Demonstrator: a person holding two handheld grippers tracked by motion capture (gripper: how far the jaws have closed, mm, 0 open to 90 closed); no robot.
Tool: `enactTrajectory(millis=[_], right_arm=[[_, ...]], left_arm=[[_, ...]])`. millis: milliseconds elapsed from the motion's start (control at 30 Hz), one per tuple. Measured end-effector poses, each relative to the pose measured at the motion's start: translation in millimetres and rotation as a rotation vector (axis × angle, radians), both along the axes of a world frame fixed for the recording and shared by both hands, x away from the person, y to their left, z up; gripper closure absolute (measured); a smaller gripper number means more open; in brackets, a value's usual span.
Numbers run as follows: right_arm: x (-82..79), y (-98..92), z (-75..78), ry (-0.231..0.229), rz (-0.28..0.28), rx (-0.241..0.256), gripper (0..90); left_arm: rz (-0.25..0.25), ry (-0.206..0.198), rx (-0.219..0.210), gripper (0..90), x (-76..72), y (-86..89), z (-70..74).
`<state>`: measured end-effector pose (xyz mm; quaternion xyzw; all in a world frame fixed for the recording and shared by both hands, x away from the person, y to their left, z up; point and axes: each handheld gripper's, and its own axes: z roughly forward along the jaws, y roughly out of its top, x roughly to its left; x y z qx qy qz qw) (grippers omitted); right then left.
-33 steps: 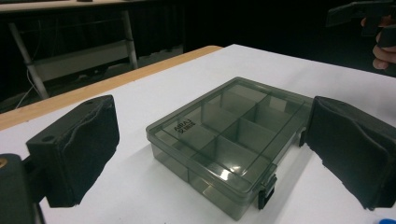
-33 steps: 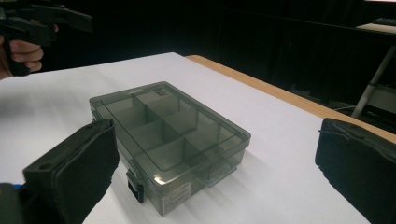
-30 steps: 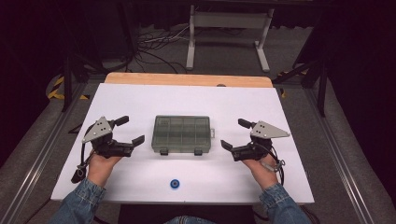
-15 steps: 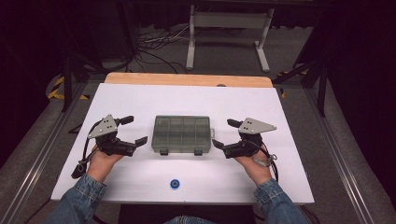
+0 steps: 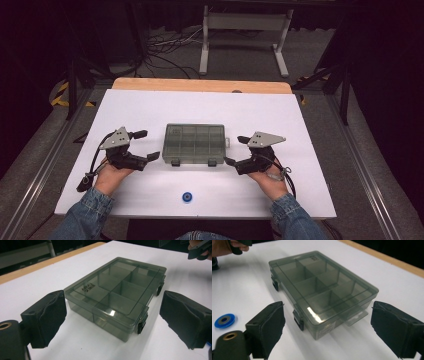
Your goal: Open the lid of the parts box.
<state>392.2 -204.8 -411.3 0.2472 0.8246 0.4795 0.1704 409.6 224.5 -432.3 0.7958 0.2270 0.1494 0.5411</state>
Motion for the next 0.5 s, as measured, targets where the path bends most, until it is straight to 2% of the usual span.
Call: enactTrajectory(millis=[100, 400, 500], right_arm=[[0.2, 1.0, -2.4, 0.013, 0.005, -0.008, 15.0], [2.9, 4.8, -10.7, 0.063, 0.025, -0.046, 22.2], [3.6, 6.2, -13.1, 0.073, 0.034, -0.061, 24.2]], left_arm=[[0.0, 0.006, 0.027, 8.1, 0.4, -0.7, -2.9], [-0.022, 0.021, 0.072, 9.2, 1.1, -5.0, -7.9], [-0.038, 0.04, 0.089, 10.1, 2.3, -6.3, -11.3]])
